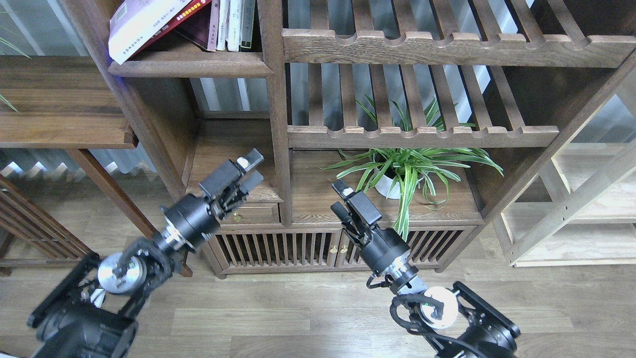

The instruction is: Organize books on shelf

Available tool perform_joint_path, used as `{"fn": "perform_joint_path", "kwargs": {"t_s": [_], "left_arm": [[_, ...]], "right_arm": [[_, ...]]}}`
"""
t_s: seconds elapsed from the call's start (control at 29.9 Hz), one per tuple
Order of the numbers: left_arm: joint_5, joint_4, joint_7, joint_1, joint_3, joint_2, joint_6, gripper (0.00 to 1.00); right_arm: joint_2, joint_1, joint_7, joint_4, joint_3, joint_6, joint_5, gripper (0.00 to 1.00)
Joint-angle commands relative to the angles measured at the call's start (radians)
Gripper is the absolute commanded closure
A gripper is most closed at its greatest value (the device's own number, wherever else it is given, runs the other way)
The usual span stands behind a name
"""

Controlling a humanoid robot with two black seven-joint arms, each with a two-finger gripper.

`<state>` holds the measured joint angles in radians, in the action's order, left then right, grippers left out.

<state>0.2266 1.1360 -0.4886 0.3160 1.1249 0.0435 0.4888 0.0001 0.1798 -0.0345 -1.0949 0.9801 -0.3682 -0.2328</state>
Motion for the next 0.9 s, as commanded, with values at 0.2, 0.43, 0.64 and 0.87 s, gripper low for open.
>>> {"fn": "perform_joint_path", "kwargs": {"t_s": [0.2, 0.43, 0.64, 0.87], "left_arm": [[-0.019, 0.019, 0.000, -0.015, 0.039, -0.044, 0.000, 0.03], [-0.087, 0.085, 0.000, -0.072, 0.087, -0.044, 0.000, 0.02], [-0.085, 0.093, 0.000, -0.095, 0.089, -0.044, 0.000, 0.01], [-0.087, 0.093, 0.000, -0.089, 0.075, -0.042, 0.000, 0.01]], "right_arm": [[0.000, -0.077, -0.001, -0.062, 0.060, 0.071, 0.081, 0.00], [0.000, -0.092, -0.001, -0.129, 0.095, 0.080, 0.089, 0.00], [0.000, -0.094, -0.001, -0.138, 0.181, 0.063, 0.087, 0.00], [0.000, -0.091, -0.001, -0.137, 0.198, 0.057, 0.087, 0.00]]}}
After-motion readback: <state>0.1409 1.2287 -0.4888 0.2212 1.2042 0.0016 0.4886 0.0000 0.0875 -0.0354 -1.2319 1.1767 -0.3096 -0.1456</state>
